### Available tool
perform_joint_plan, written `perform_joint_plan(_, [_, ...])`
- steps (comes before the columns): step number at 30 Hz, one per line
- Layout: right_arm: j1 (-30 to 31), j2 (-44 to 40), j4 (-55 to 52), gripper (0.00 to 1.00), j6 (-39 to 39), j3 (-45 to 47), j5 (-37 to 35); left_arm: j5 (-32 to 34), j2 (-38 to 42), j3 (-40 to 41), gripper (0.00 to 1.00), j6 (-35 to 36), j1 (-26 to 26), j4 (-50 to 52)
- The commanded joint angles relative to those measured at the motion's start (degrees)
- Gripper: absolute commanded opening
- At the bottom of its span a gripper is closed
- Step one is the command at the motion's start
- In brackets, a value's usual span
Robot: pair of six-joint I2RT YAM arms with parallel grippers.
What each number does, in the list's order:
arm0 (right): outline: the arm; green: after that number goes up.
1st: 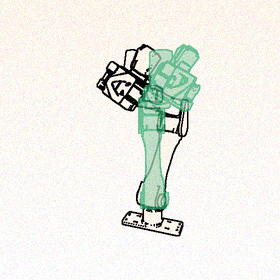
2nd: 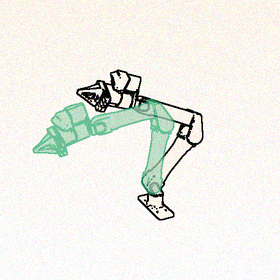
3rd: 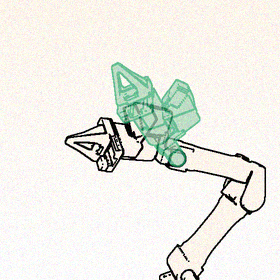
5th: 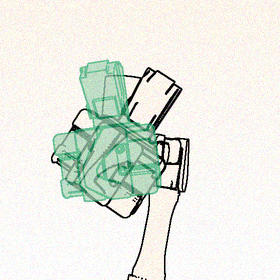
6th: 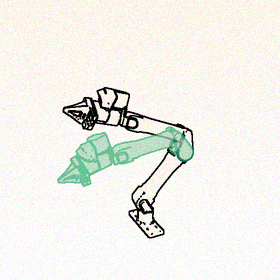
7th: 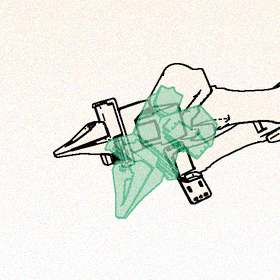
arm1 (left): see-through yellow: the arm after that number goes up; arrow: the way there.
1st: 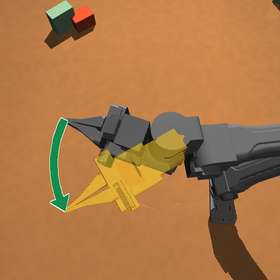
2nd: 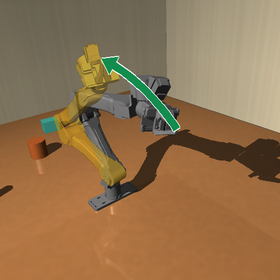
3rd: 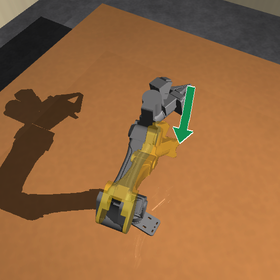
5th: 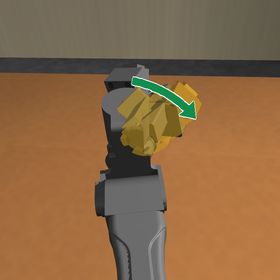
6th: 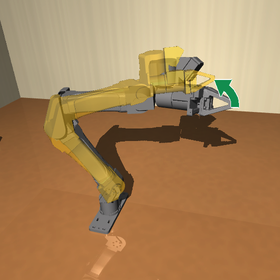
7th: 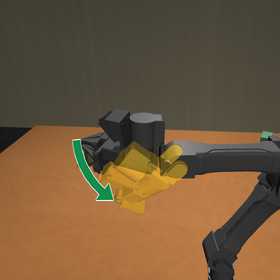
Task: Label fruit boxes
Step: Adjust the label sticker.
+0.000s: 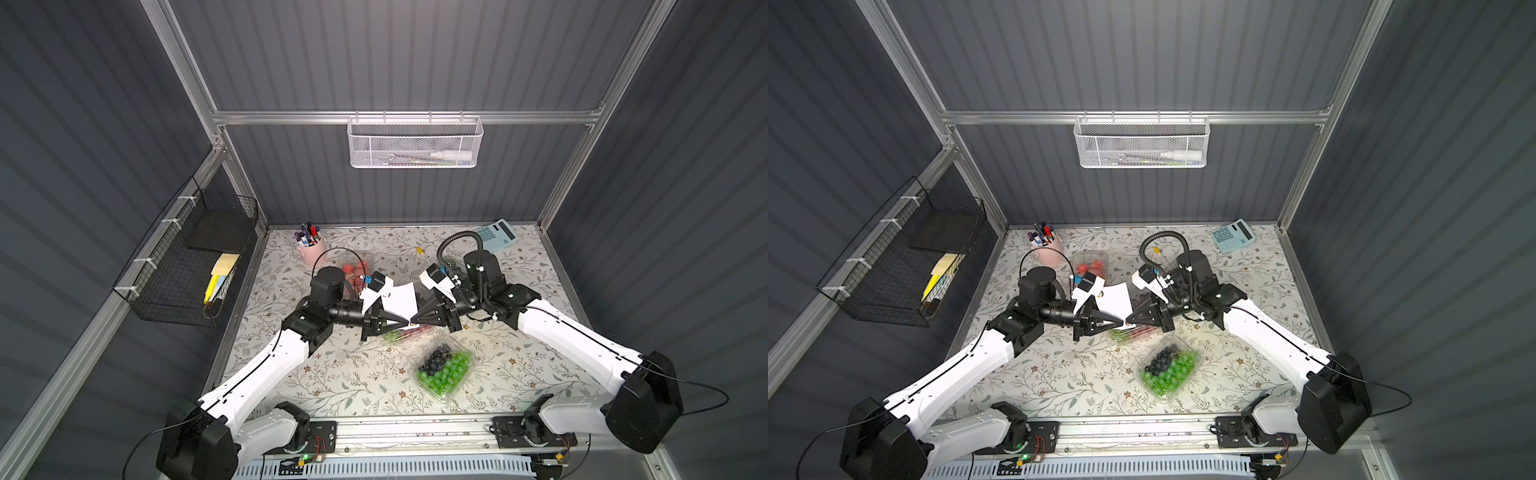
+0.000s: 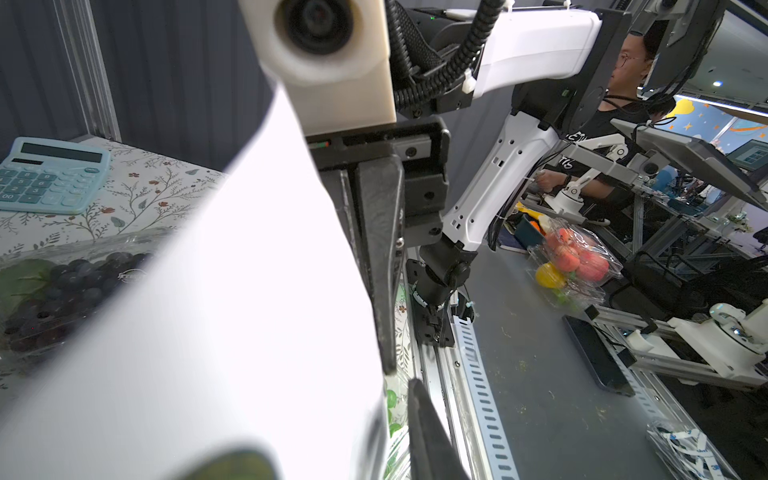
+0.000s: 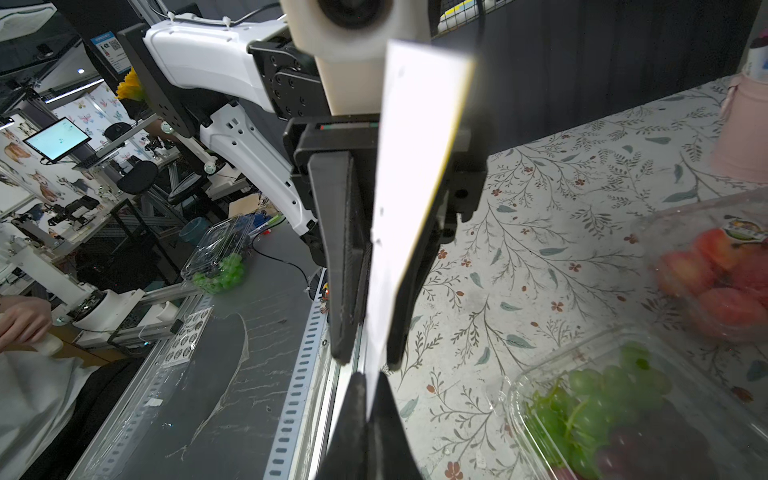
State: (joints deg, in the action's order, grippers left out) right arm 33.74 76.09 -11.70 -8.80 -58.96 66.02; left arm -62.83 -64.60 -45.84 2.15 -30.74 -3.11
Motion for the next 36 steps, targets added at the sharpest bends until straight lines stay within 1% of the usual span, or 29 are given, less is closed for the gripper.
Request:
perform_joint_plan(1, [-0.3,-1.0,1.4,0.00,0.5,-2.0,1.0,-0.3,-0.1,0.9,0.16,-0.4,-0.5,-0.3])
perform_joint_plan(8, [-0.3,-1.1,1.9,0.00,1.0,-2.0,1.1,0.6,0.1,1.3,0.16,-0.4,-0.5,0.2])
perform_joint_plan(9, [-0.3,-1.2,1.9,0.00,1.0,-2.0,1.1,0.9,0.1,1.3,0.13,-0.4,-0.5,0.3])
perform_joint_plan(10, [-0.3,-1.2,1.9,0.00,1.1,-2.0,1.2,1.1,0.1,1.3,0.05,-0.4,-0.5,0.4])
perform_joint_plan(11, [-0.3,-1.3,2.0,0.00,1.1,-2.0,1.2,1.1,0.1,1.1,0.00,0.0,-0.6,0.8])
perform_joint_plan(13, [-0.4,-1.4,1.9,0.00,1.2,-1.9,1.0,1.7,0.2,0.9,0.00,0.4,-0.6,1.6])
perform_joint_plan(14, [-0.5,-1.5,1.1,0.08,1.3,-1.9,0.6,2.0,0.5,0.9,0.00,0.4,-0.6,1.6])
perform_joint_plan(15, [-0.8,-1.8,-0.4,0.20,1.3,-1.9,-0.3,2.2,0.7,0.9,0.00,0.5,-0.6,1.6])
perform_joint_plan(16, [-1.1,-2.1,-1.6,0.27,1.3,-1.5,-1.3,2.3,0.9,0.9,0.00,0.5,-0.6,1.6])
perform_joint_plan(17, [-1.4,-2.4,-2.4,0.30,1.3,-0.9,-1.8,2.3,1.1,0.8,0.00,0.6,-0.6,1.5])
perform_joint_plan(21, [-1.9,-3.5,-2.0,0.30,1.6,0.9,-1.5,1.5,0.9,0.5,0.00,0.6,-0.6,1.5])
perform_joint_plan(24, [-1.9,-3.1,-1.7,0.21,1.9,0.6,-1.2,1.5,0.8,0.3,0.00,0.6,-0.6,1.5])
perform_joint_plan(25, [-1.9,-2.9,-1.6,0.20,2.1,0.5,-1.0,1.4,0.8,0.3,0.00,0.6,-0.6,1.4])
perform_joint_plan(27, [-1.9,-2.3,-1.5,0.21,2.2,0.5,-0.3,1.5,1.0,0.2,0.00,0.5,-0.6,1.3])
perform_joint_plan(29, [-1.9,-1.6,-1.8,0.26,2.4,0.5,0.1,1.5,1.0,0.2,0.00,0.5,-0.7,1.2])
perform_joint_plan(32, [-1.9,-0.5,-2.4,0.27,2.4,0.3,0.8,1.3,1.0,-0.1,0.00,0.5,-0.7,1.2])
perform_joint_plan(34, [-1.9,0.0,-2.4,0.25,2.4,0.4,1.1,1.3,1.0,-0.3,0.00,0.5,-0.7,1.1])
perform_joint_plan(36, [-1.9,0.2,-2.4,0.20,2.1,0.5,1.1,1.2,1.0,-0.6,0.00,0.5,-0.8,1.2])
